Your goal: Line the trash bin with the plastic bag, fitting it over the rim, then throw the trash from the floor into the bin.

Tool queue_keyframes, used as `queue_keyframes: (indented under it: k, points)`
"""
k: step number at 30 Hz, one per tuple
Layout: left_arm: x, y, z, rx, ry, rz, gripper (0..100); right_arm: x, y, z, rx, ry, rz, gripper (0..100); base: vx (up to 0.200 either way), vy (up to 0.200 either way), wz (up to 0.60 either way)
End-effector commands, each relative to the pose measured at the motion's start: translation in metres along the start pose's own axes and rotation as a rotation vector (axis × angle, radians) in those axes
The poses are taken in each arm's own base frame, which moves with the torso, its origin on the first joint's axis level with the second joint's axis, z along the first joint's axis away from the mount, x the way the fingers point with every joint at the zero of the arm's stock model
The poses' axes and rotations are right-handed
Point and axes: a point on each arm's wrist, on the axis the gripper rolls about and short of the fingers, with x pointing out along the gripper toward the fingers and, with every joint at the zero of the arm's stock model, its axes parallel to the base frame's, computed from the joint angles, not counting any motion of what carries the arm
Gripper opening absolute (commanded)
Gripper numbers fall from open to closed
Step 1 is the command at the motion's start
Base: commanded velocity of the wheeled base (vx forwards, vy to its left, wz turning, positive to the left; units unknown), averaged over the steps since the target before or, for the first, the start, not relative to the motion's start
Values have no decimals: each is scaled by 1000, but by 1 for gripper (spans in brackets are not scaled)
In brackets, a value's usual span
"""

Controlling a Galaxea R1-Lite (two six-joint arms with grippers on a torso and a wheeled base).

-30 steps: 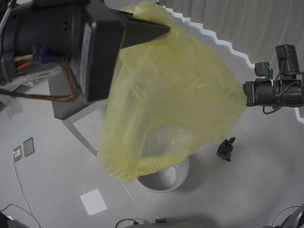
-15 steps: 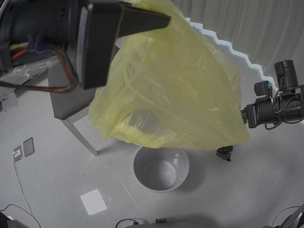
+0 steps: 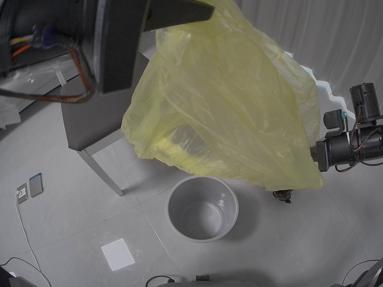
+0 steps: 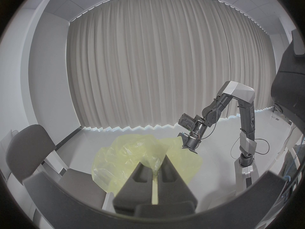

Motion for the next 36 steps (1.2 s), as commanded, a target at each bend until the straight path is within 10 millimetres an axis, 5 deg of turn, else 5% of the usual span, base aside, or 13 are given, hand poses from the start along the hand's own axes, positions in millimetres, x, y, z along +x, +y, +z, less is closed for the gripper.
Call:
queue_keyframes:
  k: [1,9,14,17,23,31,36]
  points:
    - [1,0,-3,1,14,3,0,-16,4,-4,-26,-25,-11,0,0,0,0]
    - [16,4,-14,-34,89,66,0,-17,2,-8,-35,-16,-52,0,0,0,0]
    - [33,-1,-22,-267,151,251,0,-13,1,-8,-30,-10,-120,0,0,0,0]
    - [22,12,-44,-506,170,362,0,-11,8,-16,-36,3,-107,0,0,0,0]
    - [-11,28,-111,-580,262,332,0,-1,10,-21,-49,-57,-161,0,0,0,0]
    - [15,28,-185,-587,216,380,0,13,13,-37,-40,-37,-195,0,0,0,0]
    - [24,20,-210,-613,276,370,0,26,8,-47,-33,3,-210,0,0,0,0]
